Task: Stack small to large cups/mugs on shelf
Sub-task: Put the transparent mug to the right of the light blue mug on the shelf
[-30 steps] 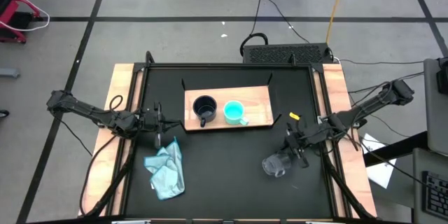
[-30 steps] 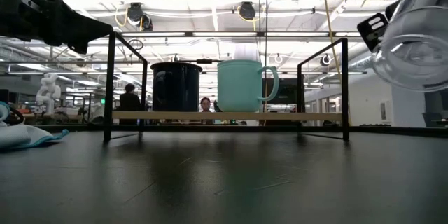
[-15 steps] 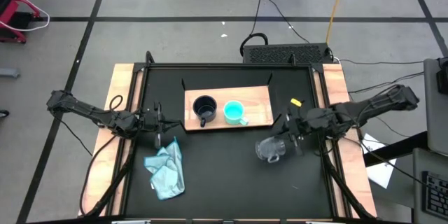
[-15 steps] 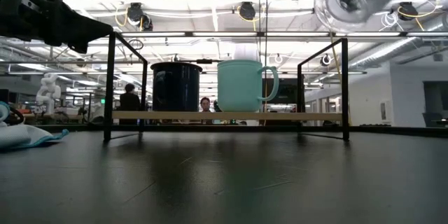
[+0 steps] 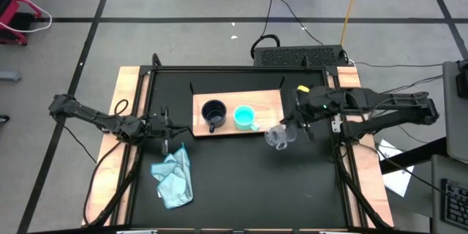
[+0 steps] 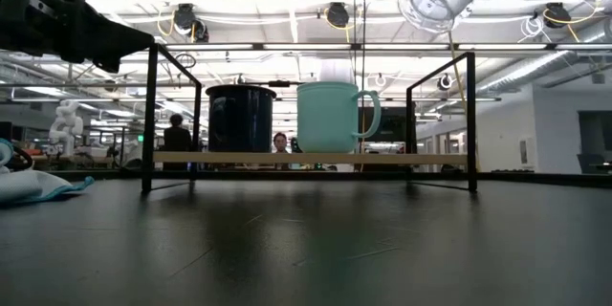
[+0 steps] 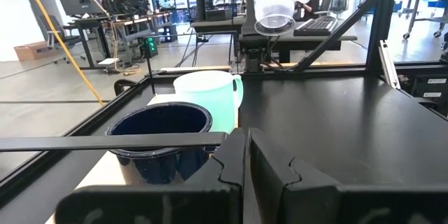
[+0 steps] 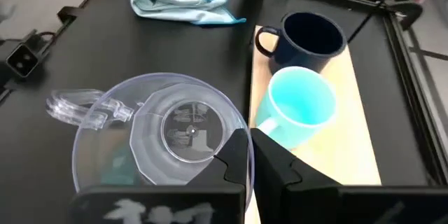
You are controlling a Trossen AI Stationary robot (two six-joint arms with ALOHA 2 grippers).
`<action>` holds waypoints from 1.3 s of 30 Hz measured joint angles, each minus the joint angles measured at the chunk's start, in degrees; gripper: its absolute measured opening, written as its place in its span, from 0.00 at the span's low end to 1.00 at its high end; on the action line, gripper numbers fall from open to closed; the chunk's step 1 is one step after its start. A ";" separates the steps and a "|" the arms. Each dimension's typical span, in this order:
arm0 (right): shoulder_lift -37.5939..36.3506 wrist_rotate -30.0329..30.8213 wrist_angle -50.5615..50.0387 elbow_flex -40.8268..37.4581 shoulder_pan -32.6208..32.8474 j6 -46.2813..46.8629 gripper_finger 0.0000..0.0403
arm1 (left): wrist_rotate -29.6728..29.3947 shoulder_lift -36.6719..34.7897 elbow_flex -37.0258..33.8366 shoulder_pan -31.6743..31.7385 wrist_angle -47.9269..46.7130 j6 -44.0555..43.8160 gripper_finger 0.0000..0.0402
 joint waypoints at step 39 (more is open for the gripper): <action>26.72 -5.82 -11.13 9.11 -17.34 -30.44 0.00 | -0.61 0.02 0.00 0.09 -1.77 2.81 0.06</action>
